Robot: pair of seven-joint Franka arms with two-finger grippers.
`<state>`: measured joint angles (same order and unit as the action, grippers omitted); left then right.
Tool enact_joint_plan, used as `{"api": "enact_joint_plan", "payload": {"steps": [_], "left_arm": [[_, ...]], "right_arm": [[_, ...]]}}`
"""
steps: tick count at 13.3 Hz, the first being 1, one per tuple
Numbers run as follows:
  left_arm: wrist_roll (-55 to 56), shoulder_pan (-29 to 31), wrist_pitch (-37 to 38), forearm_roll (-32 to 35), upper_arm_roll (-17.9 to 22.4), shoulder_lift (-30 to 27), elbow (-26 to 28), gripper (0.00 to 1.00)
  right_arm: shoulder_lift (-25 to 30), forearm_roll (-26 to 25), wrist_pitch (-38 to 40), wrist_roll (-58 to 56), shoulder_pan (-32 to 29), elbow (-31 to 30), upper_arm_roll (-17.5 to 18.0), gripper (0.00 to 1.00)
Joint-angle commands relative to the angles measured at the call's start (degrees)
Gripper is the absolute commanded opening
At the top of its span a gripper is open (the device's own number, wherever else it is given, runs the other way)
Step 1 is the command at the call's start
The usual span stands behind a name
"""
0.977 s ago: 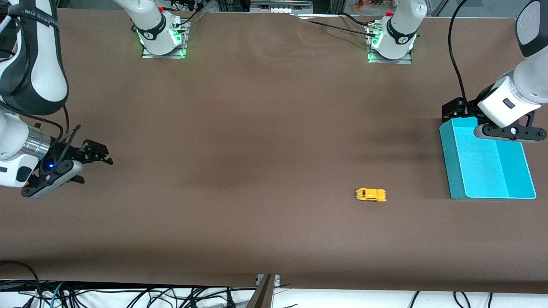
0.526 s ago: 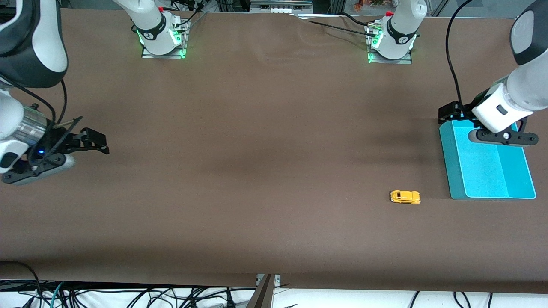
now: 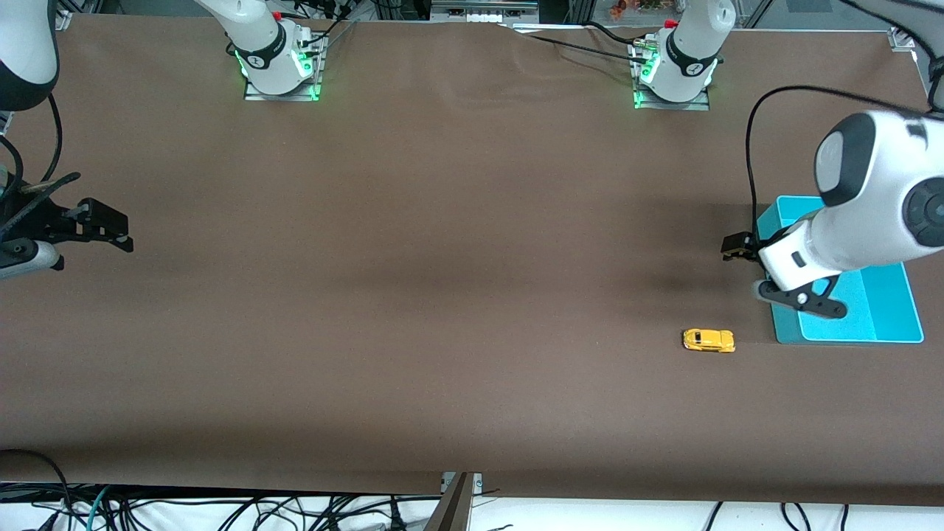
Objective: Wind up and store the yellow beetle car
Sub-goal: 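Move the left gripper from the tray over the stopped car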
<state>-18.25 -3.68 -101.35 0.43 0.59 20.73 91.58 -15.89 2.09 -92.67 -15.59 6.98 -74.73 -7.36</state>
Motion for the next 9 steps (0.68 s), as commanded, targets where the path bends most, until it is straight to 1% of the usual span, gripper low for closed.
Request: {"api": "enact_joint_plan", "payload": {"steps": [1, 3, 4, 6, 7, 9], "left_arm": [[-14.8, 0.2, 0.9, -0.8, 0.1, 7.3, -7.2, 1.00], [-26.0, 0.1, 0.8, -0.9, 0.0, 11.2, -9.8, 1.00], [-29.9, 0.2, 0.9, -0.9, 0.0, 13.0, -11.1, 1.00], [-36.0, 0.2, 0.6, -0.6, 0.1, 15.0, -11.7, 1.00], [-38.7, 0.3, -0.6, -0.6, 0.1, 16.1, -12.6, 1.00], [-48.9, 0.9, -5.4, -0.5, 0.2, 18.6, -13.7, 1.00]], "right_arm": [[4.5, -1.2, 1.7, 8.8, -0.6, -5.5, 1.3, 1.00], [7.4, -1.2, 1.7, 10.4, -2.8, -9.7, 3.2, 1.00], [9.0, -1.2, 1.4, 10.7, -3.1, -12.3, 3.4, 1.00], [8.6, -1.4, 0.2, 9.9, -4.0, -12.1, 3.5, 1.00], [8.3, -2.3, -0.1, 9.8, -3.9, -11.8, 3.5, 1.00], [7.8, -2.6, 0.0, 9.8, -3.9, -11.8, 3.5, 1.00]]}}
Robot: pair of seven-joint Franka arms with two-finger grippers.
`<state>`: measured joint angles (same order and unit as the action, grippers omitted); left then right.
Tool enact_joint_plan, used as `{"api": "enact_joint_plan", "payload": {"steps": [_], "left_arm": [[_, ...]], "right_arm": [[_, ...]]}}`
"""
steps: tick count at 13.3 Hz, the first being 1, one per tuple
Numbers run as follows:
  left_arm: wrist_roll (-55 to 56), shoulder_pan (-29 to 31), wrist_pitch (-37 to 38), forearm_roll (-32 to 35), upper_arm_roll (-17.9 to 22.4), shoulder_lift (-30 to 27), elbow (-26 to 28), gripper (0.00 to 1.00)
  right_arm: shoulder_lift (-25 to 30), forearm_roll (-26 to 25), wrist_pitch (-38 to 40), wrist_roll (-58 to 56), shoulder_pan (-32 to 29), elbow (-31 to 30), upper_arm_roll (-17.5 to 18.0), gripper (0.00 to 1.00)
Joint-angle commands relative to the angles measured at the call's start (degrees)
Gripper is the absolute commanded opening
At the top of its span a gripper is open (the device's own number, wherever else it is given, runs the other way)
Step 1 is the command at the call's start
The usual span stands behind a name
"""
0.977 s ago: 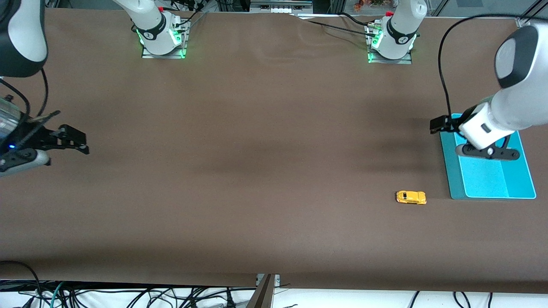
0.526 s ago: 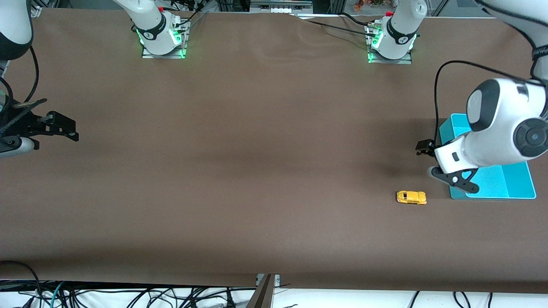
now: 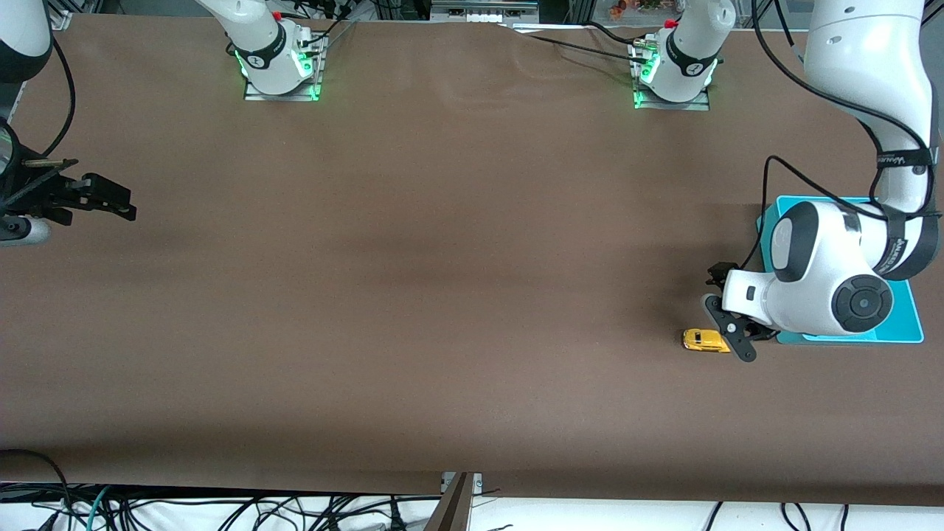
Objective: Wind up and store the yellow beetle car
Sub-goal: 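Move the left gripper from the tray over the stopped car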
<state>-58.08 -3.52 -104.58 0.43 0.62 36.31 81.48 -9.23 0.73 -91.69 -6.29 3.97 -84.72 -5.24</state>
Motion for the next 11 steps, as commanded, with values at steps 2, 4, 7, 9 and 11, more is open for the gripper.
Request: {"api": "enact_joint_plan", "payload": {"steps": [2, 4, 7, 9, 11], "left_arm": [[-15.8, 1.5, -8.3, -0.3, 0.3, 5.4, -3.9, 1.00], [-16.6, 1.7, -12.3, -0.2, 0.6, 7.6, -3.9, 1.00], [-18.7, 1.7, -13.7, -0.1, 0.8, 9.1, -3.9, 1.00], [-21.6, 1.8, -16.3, -0.1, 0.9, 10.2, -3.7, 1.00], [-22.8, 1.6, -16.4, 0.6, 1.1, 11.0, -3.7, 1.00]], "right_arm": [[0.1, -2.0, -0.5, 0.5, -0.5, -0.6, 1.2, 1.00], [-0.3, -2.0, -1.1, 0.6, -0.8, -0.5, 1.1, 1.00], [-0.4, -2.0, -1.0, 0.8, -0.6, -0.5, 1.1, 1.00], [-0.3, -2.0, -0.9, 0.8, -0.6, -0.5, 1.1, 1.00], [-0.3, -2.0, -1.0, 0.8, -0.5, -0.5, 1.1, 1.00]]}}
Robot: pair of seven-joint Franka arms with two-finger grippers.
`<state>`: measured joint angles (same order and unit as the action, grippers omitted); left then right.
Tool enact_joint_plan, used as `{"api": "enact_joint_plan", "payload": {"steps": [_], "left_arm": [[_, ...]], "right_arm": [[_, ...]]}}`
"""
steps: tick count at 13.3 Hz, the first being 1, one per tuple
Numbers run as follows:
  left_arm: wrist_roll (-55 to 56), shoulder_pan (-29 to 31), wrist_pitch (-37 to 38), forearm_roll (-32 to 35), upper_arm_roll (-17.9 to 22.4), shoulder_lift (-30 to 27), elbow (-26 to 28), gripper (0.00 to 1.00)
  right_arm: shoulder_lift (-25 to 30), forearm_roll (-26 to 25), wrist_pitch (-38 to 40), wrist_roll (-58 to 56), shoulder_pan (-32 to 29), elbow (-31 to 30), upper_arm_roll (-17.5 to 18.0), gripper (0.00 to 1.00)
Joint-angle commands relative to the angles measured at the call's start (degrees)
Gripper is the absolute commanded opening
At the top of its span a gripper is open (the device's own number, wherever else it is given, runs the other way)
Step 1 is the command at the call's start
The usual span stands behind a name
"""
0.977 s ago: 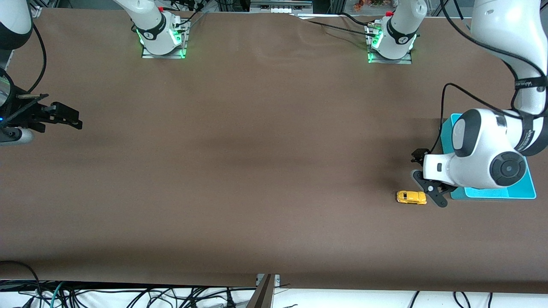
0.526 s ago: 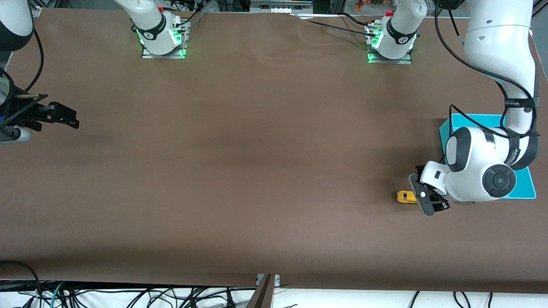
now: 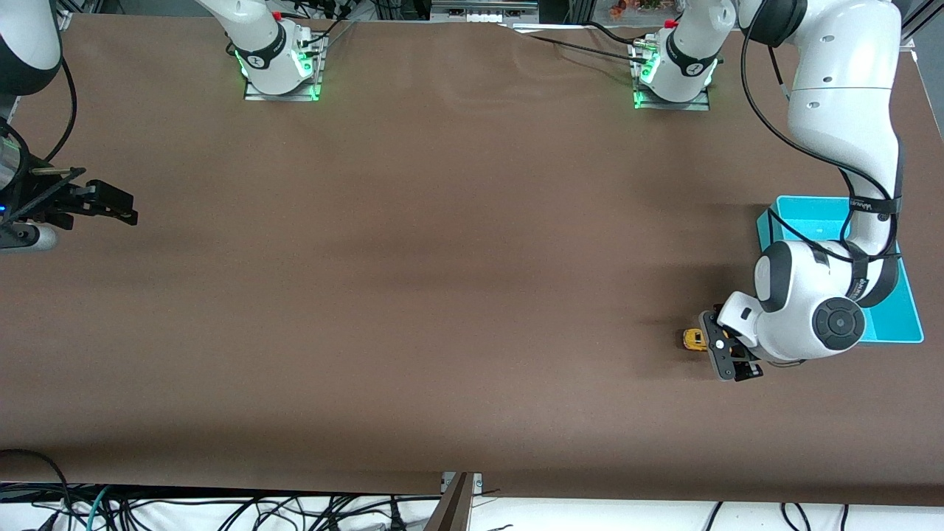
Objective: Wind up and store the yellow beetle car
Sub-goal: 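Lower the left gripper, close it on the car and lift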
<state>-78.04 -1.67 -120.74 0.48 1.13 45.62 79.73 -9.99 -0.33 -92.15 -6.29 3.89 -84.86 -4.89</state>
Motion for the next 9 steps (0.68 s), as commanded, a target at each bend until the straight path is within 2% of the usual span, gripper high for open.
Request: {"api": "enact_joint_plan", "payload": {"steps": [1, 9], "left_arm": [[-2.8, -0.3, -0.3, 2.2, 0.5, 1.8, -1.9, 1.00], [-2.9, -0.1, -3.5, 3.5, 0.5, 4.2, -1.2, 0.99]], "right_arm": [[0.5, -0.9, -0.6, 1.0, -0.5, -0.4, 0.8, 1.00], [0.5, -0.9, -0.7, 1.1, -0.4, -0.4, 0.8, 1.00]]}}
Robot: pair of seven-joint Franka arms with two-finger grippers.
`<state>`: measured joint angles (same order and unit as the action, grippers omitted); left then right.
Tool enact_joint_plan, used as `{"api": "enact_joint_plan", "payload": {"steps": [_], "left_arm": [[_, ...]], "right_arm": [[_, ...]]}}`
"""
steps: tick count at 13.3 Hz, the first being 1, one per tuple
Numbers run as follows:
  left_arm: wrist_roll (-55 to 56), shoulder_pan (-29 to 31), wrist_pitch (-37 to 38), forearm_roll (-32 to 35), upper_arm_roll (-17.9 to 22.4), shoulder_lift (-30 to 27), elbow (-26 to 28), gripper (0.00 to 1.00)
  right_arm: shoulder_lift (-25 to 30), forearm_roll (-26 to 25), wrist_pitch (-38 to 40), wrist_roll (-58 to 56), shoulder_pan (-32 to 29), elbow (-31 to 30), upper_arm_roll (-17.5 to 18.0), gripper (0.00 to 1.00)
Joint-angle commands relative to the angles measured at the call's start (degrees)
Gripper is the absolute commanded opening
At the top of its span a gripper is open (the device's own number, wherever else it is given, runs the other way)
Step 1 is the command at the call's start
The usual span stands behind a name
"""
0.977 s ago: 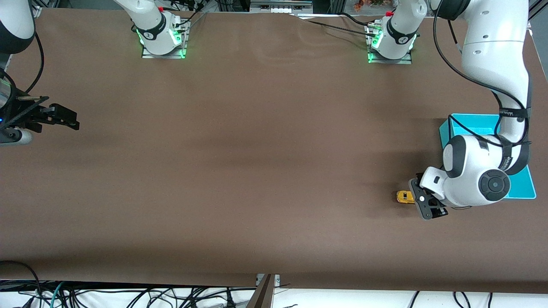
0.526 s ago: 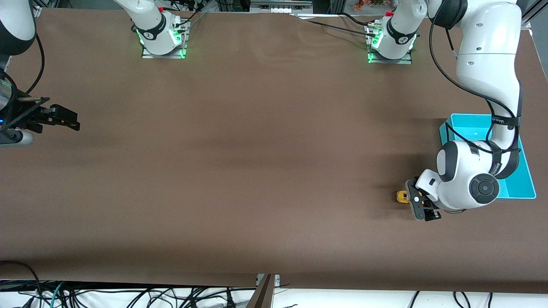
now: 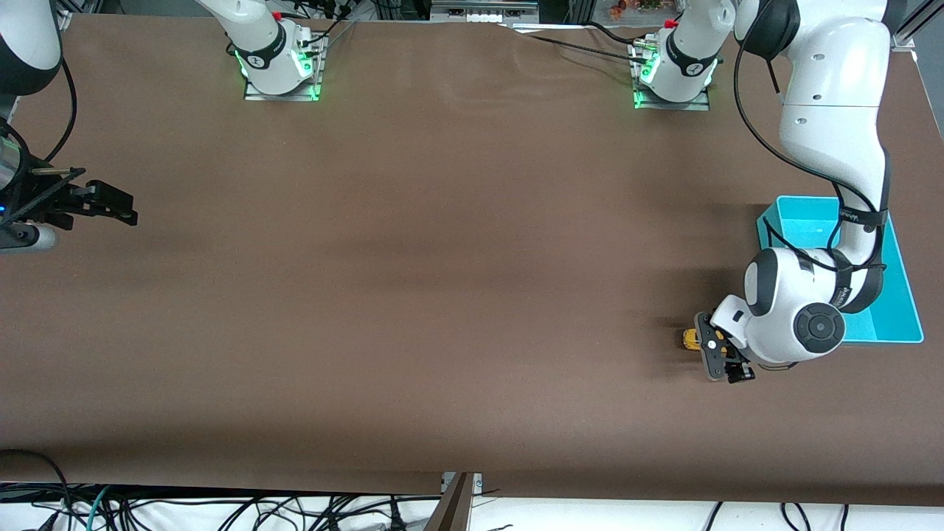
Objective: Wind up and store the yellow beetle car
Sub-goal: 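Lower the left gripper, close it on the car and lift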
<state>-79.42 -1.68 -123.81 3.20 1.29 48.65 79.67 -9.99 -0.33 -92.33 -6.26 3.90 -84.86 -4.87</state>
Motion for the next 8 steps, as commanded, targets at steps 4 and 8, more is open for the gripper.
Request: {"api": "enact_joint_plan", "payload": {"steps": [4, 8], "left_arm": [[-1.6, -0.2, -0.4, 1.1, 0.3, 1.5, -0.9, 0.49], [-1.7, -0.3, 0.0, 1.2, 0.3, 1.4, -0.6, 0.09]], "right_arm": [[0.5, -1.0, -0.4, 1.1, -0.4, -0.3, 0.7, 1.00], [0.5, -0.9, -0.5, 1.1, -0.4, -0.3, 0.7, 1.00]]}}
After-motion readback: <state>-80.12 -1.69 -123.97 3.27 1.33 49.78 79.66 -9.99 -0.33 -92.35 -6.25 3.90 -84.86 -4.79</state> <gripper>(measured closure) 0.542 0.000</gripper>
